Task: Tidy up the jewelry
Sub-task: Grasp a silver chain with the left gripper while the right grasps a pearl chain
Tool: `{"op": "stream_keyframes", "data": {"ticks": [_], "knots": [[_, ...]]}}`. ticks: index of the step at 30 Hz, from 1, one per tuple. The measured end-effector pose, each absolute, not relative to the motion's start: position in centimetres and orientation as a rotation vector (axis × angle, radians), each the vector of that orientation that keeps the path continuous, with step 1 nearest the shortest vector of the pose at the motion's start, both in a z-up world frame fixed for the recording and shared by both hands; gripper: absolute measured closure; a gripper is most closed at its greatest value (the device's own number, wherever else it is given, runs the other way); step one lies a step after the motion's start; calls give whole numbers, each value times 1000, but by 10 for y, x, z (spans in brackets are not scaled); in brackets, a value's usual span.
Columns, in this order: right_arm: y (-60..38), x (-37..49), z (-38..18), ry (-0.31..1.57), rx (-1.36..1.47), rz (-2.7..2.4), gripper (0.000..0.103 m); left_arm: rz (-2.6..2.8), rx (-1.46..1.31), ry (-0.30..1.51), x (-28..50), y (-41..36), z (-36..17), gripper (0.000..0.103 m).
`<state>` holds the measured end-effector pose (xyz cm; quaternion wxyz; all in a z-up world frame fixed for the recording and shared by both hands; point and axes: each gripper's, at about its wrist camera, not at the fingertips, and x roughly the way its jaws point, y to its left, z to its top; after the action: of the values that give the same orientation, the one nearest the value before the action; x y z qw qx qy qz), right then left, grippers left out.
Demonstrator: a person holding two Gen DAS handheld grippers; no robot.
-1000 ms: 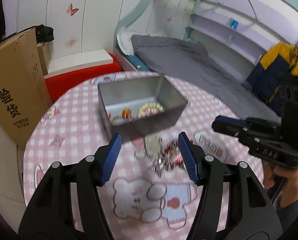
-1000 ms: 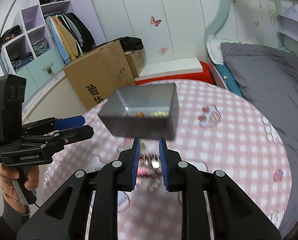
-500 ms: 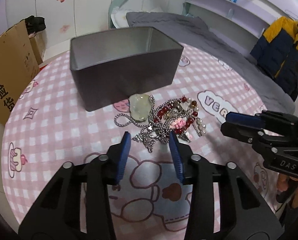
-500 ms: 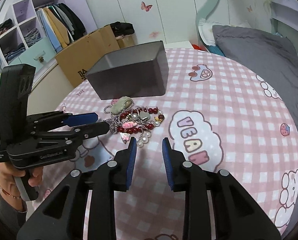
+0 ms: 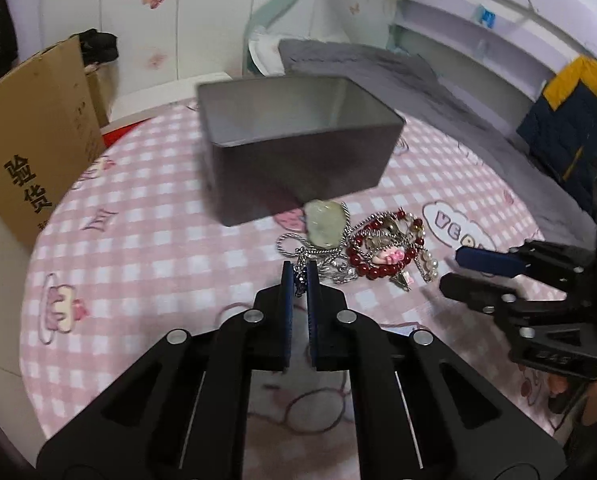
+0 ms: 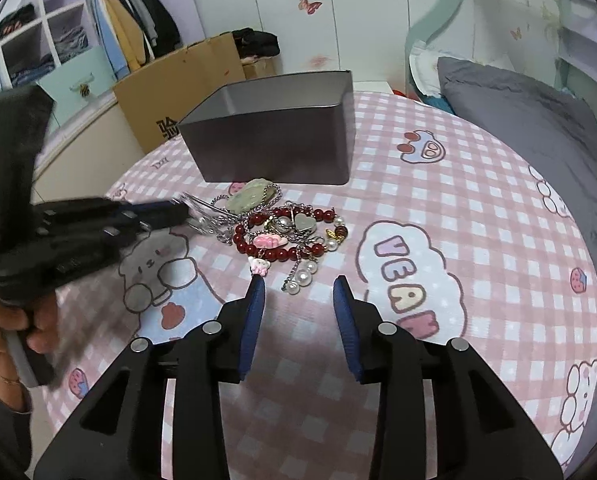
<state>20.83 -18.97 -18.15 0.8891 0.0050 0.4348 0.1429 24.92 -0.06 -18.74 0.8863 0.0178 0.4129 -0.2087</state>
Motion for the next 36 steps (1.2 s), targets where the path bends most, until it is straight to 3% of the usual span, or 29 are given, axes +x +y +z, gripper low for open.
{"op": "stream_keyframes", "data": {"ticks": [8,12,18,36], "knots": [[-173,223,-191,928,-80,262,70,-440,-59,816,238,28,-163,97],[-167,221,-192,924,-157,248,92,-450,-78,796,234,32,-154,97],[-175,212,-179,890,-134,242,92,-480,-104,754,228,37,-135,97],[-176,199,-57,639,-65,327,96,-570,-132,591,216,38,-57,97]]}}
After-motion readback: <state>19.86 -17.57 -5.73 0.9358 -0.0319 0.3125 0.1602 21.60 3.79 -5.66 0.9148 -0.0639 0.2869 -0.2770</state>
